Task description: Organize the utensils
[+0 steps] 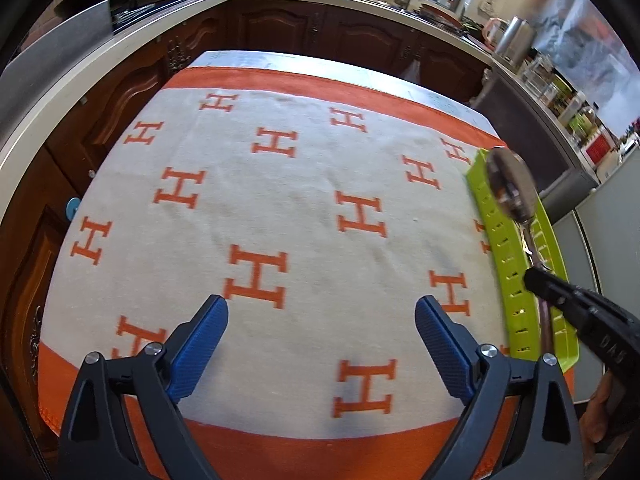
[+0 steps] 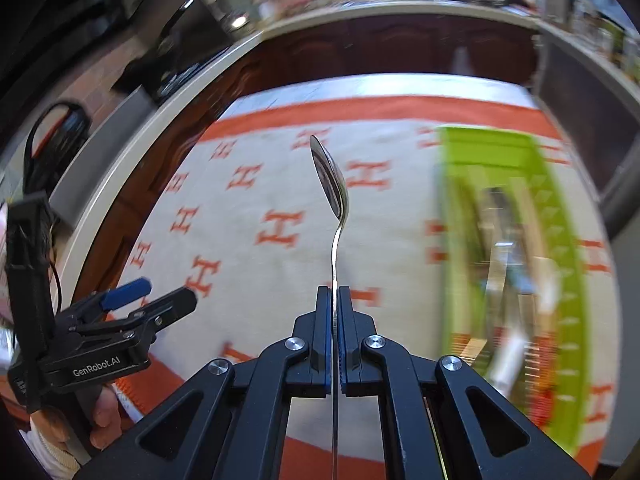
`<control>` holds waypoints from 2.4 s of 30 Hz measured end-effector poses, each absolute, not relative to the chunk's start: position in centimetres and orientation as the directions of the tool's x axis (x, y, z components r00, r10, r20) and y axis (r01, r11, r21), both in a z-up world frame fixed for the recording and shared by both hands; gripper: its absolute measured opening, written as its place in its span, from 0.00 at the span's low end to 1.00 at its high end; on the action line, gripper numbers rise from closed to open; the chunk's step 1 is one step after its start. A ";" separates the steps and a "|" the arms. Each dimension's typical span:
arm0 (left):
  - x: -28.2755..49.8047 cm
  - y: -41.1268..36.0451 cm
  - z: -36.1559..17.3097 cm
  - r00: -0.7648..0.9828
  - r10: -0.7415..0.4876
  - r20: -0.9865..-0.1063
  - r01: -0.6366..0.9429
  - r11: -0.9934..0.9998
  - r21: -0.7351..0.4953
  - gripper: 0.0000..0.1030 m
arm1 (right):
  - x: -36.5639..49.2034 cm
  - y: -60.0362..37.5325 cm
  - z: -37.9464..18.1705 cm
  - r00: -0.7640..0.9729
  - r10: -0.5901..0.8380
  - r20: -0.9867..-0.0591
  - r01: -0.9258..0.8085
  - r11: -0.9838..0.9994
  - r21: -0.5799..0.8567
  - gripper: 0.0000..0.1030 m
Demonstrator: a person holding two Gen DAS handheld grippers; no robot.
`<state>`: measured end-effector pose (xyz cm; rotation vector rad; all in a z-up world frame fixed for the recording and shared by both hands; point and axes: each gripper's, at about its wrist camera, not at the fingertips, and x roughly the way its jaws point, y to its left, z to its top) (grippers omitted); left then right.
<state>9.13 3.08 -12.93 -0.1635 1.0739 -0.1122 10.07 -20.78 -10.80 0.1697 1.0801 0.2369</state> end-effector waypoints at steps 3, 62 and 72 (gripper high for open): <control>9.0 1.0 -12.5 0.467 -0.183 -0.865 0.041 0.982 -0.186 0.98 | 9.0 -25.0 -9.6 0.492 0.225 -0.841 -0.024 0.969 0.246 0.02; -1.4 -2.4 -3.1 0.655 0.044 -0.754 -0.007 0.999 0.052 0.99 | -3.4 -23.8 -0.9 0.661 0.154 -0.734 0.003 0.978 0.208 0.67; -2.5 -1.9 -1.0 0.669 0.010 -0.743 -0.010 1.000 0.005 0.99 | -7.0 -22.7 4.3 0.719 0.104 -0.687 0.016 0.986 0.166 0.79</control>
